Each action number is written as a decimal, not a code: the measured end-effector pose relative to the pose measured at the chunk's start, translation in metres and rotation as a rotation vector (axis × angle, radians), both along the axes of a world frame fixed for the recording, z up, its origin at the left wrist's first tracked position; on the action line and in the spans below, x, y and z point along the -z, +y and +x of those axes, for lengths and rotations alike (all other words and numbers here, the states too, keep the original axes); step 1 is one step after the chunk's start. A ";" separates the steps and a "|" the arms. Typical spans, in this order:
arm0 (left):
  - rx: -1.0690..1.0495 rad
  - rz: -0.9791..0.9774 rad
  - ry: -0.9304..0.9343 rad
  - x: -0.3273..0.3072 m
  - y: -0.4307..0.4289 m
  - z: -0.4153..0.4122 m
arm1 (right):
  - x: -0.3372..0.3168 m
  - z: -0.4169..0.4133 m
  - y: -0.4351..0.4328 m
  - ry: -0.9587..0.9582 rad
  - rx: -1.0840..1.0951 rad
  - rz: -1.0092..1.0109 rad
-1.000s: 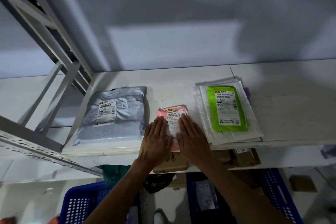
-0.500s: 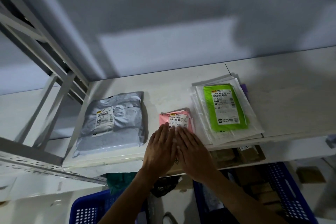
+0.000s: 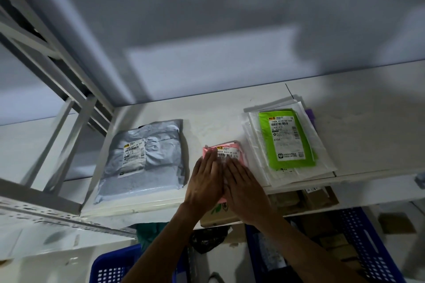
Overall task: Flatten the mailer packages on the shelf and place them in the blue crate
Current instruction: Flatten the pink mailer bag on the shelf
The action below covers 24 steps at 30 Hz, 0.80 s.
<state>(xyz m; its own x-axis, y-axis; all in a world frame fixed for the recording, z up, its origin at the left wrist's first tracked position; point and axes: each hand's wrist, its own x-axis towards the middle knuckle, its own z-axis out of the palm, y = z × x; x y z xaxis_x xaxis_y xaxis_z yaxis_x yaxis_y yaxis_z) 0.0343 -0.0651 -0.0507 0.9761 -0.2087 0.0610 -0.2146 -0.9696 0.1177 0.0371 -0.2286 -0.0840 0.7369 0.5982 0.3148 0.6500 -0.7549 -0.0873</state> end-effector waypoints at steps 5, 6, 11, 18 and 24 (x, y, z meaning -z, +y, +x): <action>-0.015 -0.020 -0.004 0.003 0.000 0.000 | 0.005 0.013 0.007 0.044 0.039 0.022; -0.016 -0.018 -0.009 0.006 0.000 0.001 | 0.006 0.015 0.008 0.061 0.052 0.033; -0.038 0.004 0.007 0.011 0.003 0.004 | 0.001 0.022 0.013 0.156 0.102 0.089; -0.044 0.014 0.012 0.011 0.005 0.007 | -0.009 0.027 0.016 0.205 0.126 0.068; -0.071 -0.017 -0.009 0.010 0.003 0.009 | -0.017 0.042 0.022 0.246 0.179 0.053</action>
<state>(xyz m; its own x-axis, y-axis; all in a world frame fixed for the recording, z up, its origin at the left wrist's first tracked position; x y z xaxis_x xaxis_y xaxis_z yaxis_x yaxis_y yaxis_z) 0.0437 -0.0616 -0.0603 0.9878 -0.1378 0.0728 -0.1465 -0.9802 0.1329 0.0795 -0.2068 -0.0667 0.8871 0.4395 0.1415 0.4617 -0.8457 -0.2679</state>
